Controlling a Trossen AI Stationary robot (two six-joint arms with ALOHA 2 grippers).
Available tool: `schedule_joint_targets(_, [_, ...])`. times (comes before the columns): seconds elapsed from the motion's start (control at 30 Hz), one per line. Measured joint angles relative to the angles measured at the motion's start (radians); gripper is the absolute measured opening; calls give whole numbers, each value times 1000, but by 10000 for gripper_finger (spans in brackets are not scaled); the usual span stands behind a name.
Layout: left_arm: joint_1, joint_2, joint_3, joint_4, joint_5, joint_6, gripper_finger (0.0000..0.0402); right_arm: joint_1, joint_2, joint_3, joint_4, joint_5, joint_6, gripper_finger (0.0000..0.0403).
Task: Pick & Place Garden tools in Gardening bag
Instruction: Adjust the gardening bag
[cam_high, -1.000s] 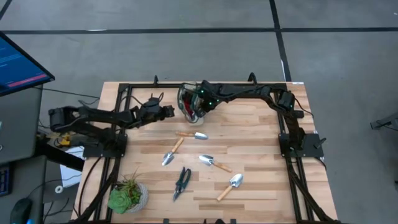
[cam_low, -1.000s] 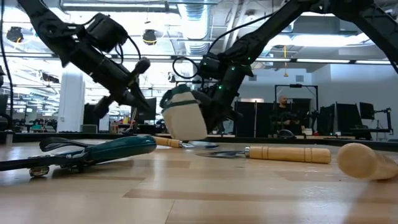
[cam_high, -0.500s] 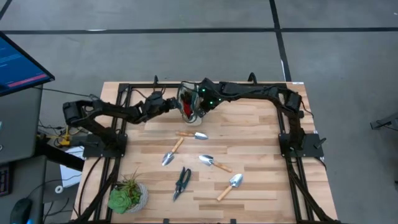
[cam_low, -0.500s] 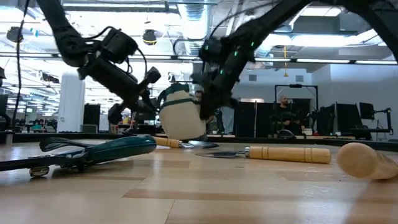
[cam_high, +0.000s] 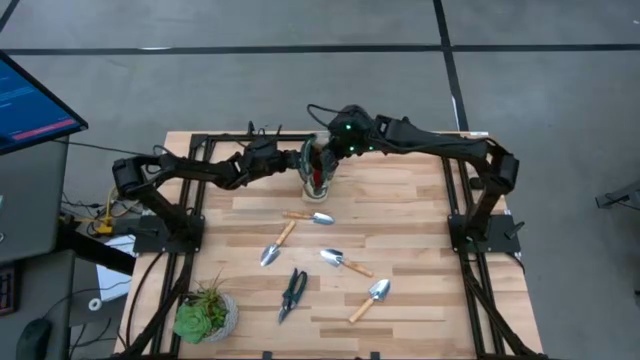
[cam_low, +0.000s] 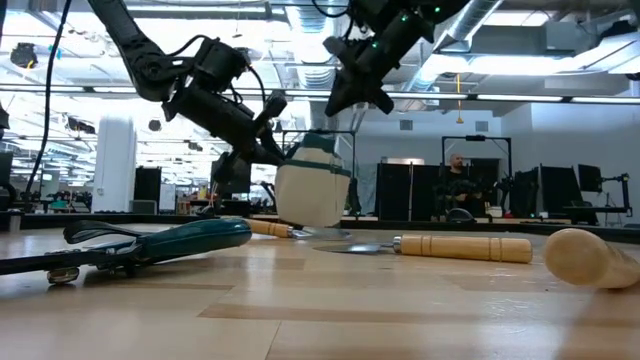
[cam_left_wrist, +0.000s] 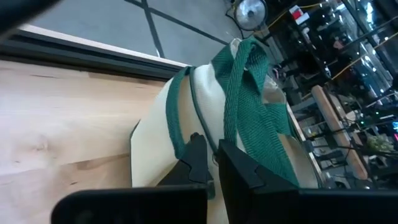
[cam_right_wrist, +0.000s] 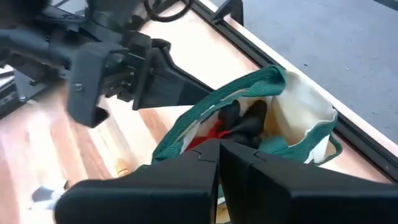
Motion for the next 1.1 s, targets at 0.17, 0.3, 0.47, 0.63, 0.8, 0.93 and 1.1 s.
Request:
schedule_joint_targets(0.17, [-32, 0, 0, -5, 0, 0, 1, 1, 74, -2, -1, 0, -25, 0])
schedule_joint_targets(0.3, [-53, 0, 0, -5, 3, 0, 1, 7, 136, -3, -86, 2, -27, 0])
schedule_joint_targets(0.47, [-66, 0, 0, -5, 4, 0, 1, 13, 148, -3, -275, 146, -12, 0])
schedule_joint_targets(0.63, [-78, 0, 0, -6, 4, 0, 1, 31, 137, -1, -309, 207, -34, 0])
schedule_joint_targets(0.8, [-81, 0, 0, -20, 30, 0, 1, 27, 175, -2, -339, 209, -28, 0])
schedule_joint_targets(0.93, [-82, -1, 0, -49, 68, 0, 1, 30, 172, -1, -348, 210, -26, 0])
schedule_joint_targets(1.1, [-87, -20, 0, -107, 89, 28, 1, 27, 169, -2, -367, 205, -26, 0])
